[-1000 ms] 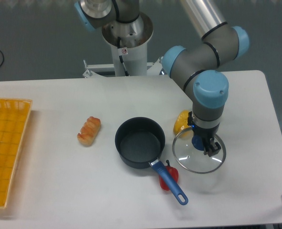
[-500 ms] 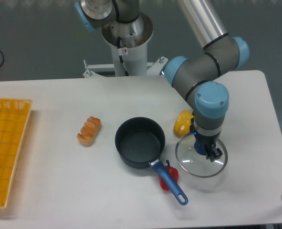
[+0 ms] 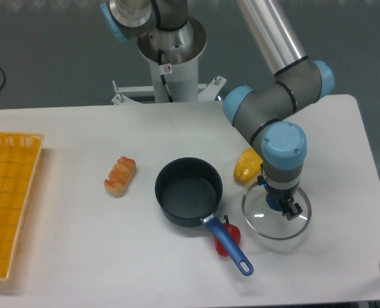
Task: Place the lid on the table
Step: 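Lower the glass lid flat onto the table beside the saucepan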
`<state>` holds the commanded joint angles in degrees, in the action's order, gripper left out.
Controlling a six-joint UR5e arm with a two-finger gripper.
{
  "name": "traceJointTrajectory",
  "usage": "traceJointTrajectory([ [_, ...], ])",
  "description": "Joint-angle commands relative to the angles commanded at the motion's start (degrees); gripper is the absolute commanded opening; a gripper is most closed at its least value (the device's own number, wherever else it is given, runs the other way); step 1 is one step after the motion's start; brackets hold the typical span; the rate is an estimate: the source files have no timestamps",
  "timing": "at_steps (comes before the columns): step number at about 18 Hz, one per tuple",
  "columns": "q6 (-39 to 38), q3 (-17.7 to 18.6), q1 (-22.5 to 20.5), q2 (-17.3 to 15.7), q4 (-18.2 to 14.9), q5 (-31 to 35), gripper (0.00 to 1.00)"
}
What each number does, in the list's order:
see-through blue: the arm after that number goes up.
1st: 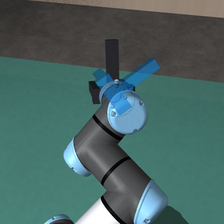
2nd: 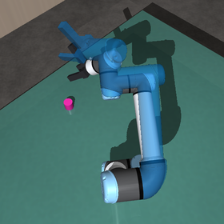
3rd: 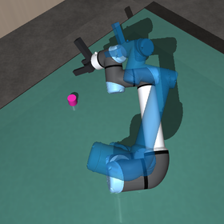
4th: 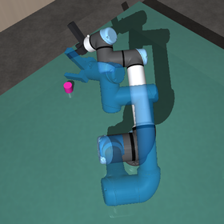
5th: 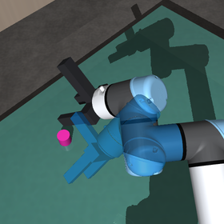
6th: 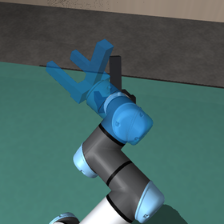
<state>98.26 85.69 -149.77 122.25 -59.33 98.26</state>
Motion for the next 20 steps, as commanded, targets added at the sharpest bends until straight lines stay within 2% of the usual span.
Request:
traceJointTrajectory([
  [20,-1.1,0.5,0.2,1.7,0.0,0.4,0.60],
])
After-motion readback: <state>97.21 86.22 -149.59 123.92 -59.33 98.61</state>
